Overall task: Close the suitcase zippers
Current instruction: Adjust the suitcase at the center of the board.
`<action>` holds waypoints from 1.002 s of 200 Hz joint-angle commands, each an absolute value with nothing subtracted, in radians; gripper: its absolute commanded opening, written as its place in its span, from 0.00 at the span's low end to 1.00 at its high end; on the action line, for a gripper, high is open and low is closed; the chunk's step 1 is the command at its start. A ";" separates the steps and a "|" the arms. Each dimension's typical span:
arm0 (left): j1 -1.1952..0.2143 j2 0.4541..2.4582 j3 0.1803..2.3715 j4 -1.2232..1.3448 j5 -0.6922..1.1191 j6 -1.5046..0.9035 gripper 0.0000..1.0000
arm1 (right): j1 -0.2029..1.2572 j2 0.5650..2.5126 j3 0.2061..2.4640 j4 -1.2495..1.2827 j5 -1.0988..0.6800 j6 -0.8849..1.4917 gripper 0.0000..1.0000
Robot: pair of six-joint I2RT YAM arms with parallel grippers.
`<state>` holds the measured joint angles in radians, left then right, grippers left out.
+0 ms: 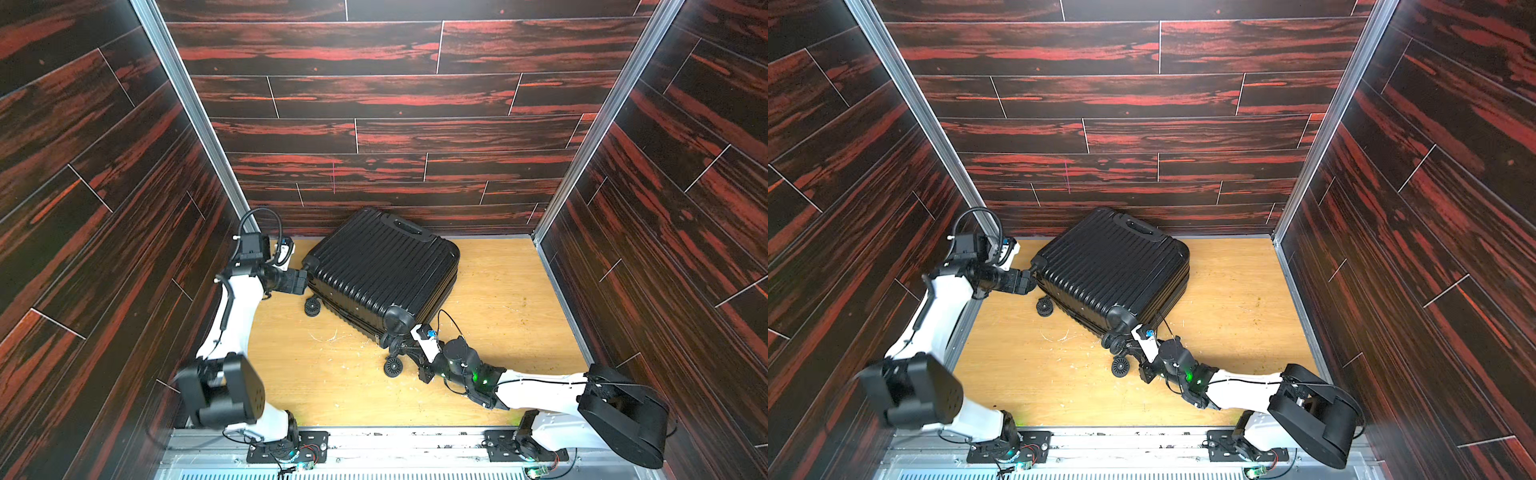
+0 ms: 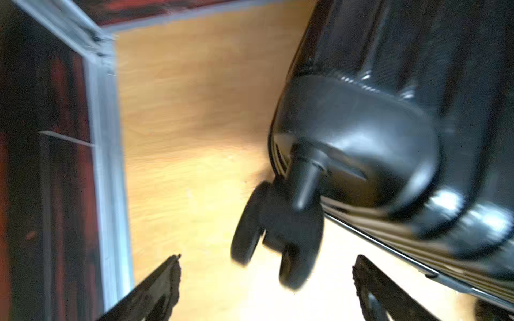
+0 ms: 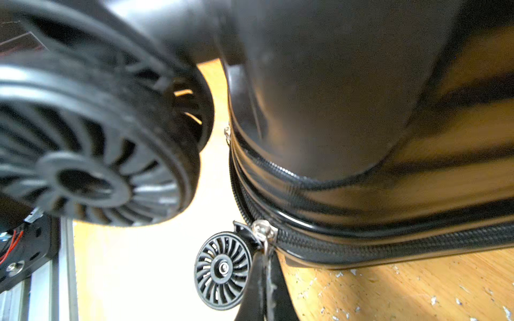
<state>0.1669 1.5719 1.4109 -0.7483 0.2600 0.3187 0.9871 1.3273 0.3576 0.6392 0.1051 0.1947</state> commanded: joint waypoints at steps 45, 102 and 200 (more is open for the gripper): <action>0.177 1.709 1.508 -0.848 0.507 0.506 0.70 | 0.985 1.333 0.383 0.628 0.099 0.186 0.00; 0.172 1.618 1.398 -0.749 0.373 0.303 0.20 | 0.971 1.317 0.393 0.598 0.143 0.178 0.00; 0.093 1.016 0.903 -0.598 0.234 -0.096 0.20 | 0.721 1.327 0.472 0.495 -0.036 0.076 0.00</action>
<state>0.1173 1.1484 0.9474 -0.6090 0.2409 0.0208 0.7666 1.2957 0.4091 0.5022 0.0509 0.1249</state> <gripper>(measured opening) 0.471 0.047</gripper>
